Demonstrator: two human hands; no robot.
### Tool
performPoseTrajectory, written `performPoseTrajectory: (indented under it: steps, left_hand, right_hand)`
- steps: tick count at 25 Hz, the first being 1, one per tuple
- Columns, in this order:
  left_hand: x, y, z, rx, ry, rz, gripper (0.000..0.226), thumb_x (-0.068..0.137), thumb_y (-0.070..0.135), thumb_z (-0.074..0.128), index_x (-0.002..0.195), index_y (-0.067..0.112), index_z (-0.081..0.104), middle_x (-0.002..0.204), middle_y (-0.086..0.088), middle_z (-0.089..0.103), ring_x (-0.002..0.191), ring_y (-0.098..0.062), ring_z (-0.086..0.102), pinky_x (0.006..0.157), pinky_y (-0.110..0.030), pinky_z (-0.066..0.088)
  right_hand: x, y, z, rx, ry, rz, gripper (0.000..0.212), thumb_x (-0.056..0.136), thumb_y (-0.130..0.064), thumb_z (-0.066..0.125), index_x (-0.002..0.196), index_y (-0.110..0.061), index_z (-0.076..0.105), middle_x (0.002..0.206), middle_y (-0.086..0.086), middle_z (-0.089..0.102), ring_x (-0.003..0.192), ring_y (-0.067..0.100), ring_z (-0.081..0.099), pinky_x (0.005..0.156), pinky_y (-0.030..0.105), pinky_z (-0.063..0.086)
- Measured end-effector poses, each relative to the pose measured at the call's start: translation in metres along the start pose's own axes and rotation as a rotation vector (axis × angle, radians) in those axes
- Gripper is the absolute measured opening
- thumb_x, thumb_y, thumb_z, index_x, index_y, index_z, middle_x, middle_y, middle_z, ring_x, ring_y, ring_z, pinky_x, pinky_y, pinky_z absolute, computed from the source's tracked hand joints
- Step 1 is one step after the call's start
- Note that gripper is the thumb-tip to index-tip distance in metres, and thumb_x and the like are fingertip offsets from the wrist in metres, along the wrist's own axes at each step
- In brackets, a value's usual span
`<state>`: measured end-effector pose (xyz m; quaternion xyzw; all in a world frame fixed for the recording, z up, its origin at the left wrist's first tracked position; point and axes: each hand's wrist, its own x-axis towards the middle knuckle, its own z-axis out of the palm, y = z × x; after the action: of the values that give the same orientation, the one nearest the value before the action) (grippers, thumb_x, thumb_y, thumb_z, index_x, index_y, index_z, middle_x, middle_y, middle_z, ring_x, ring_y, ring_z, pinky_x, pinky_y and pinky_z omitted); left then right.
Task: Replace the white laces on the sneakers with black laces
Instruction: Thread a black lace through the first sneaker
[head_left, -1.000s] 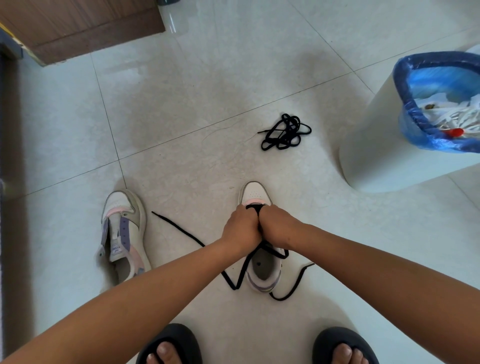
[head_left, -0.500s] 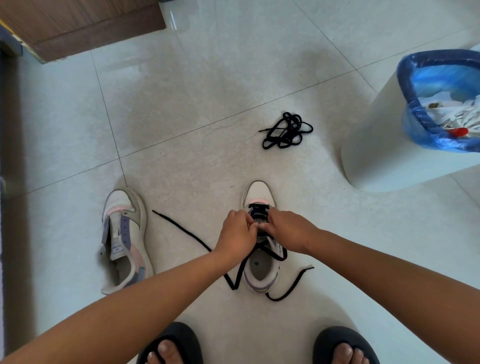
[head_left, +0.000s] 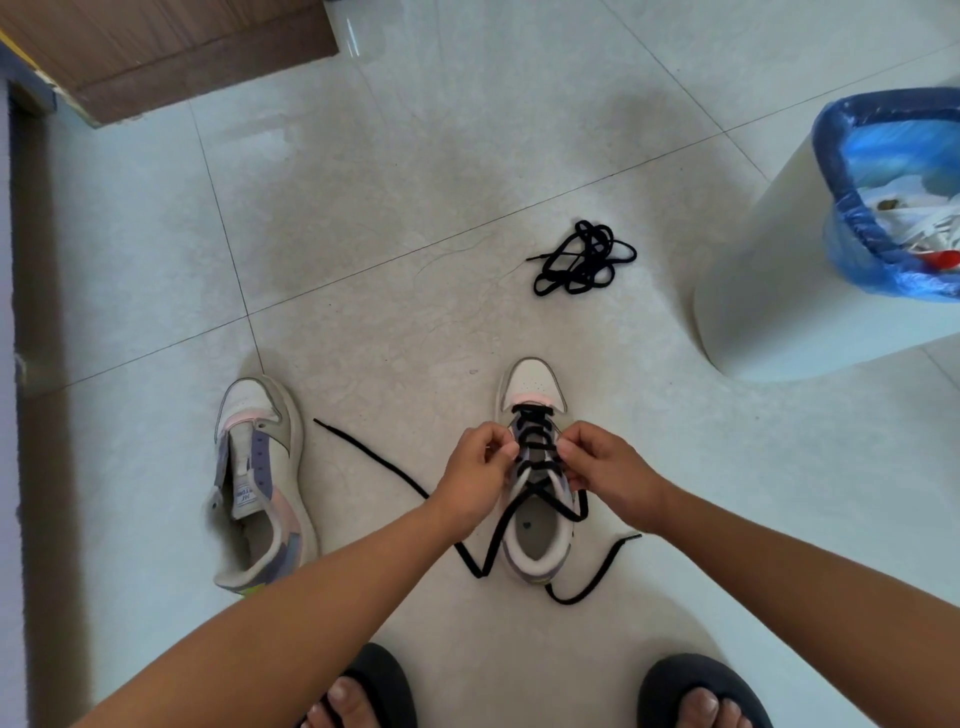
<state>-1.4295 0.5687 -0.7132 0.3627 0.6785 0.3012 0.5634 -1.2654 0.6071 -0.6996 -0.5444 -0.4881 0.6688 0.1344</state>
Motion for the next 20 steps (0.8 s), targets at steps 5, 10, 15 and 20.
performPoseTrajectory:
  steps: [5,10,15,20]
  left_hand:
    - [0.006,0.009,-0.008,0.230,-0.079,-0.003,0.020,0.095,0.026,0.051,0.078,0.015,0.054,0.083,-0.007,0.054,0.069,-0.013,0.050,0.072,-0.035,0.049]
    - [0.012,0.032,-0.007,0.497,-0.202,0.014,0.023,0.096,0.026,0.051,0.075,0.016,0.046,0.071,0.003,0.047,0.063,-0.010,0.041,0.058,-0.021,0.036]
    - [0.000,0.006,-0.007,-0.017,-0.147,-0.071,0.018,0.096,0.012,0.051,0.078,0.013,0.051,0.081,-0.009,0.055,0.078,-0.021,0.052,0.078,-0.035,0.050]
    - [0.002,0.002,-0.016,0.153,-0.116,-0.048,0.020,0.097,0.024,0.048,0.084,0.013,0.058,0.080,-0.001,0.059,0.073,-0.013,0.053,0.074,-0.031,0.048]
  right_hand:
    - [0.002,-0.011,0.001,-0.151,0.042,0.047,0.020,0.097,-0.025,0.050,0.092,-0.005,0.054,0.075,0.003,0.054,0.065,0.012,0.050,0.059,0.022,0.047]
    - [0.010,-0.027,-0.003,-0.300,-0.105,0.142,0.022,0.094,-0.026,0.056,0.082,-0.010,0.047,0.073,0.000,0.047,0.067,0.010,0.048,0.061,0.022,0.047]
    - [0.006,0.000,-0.007,0.179,-0.136,0.211,0.020,0.099,-0.017,0.045,0.084,-0.007,0.055,0.085,0.011,0.048,0.081,0.020,0.047,0.079,0.029,0.046]
    - [0.007,-0.006,-0.010,0.033,-0.016,0.147,0.012,0.095,-0.016,0.054,0.094,-0.005,0.058,0.079,0.005,0.056,0.070,0.013,0.053,0.066,0.024,0.051]
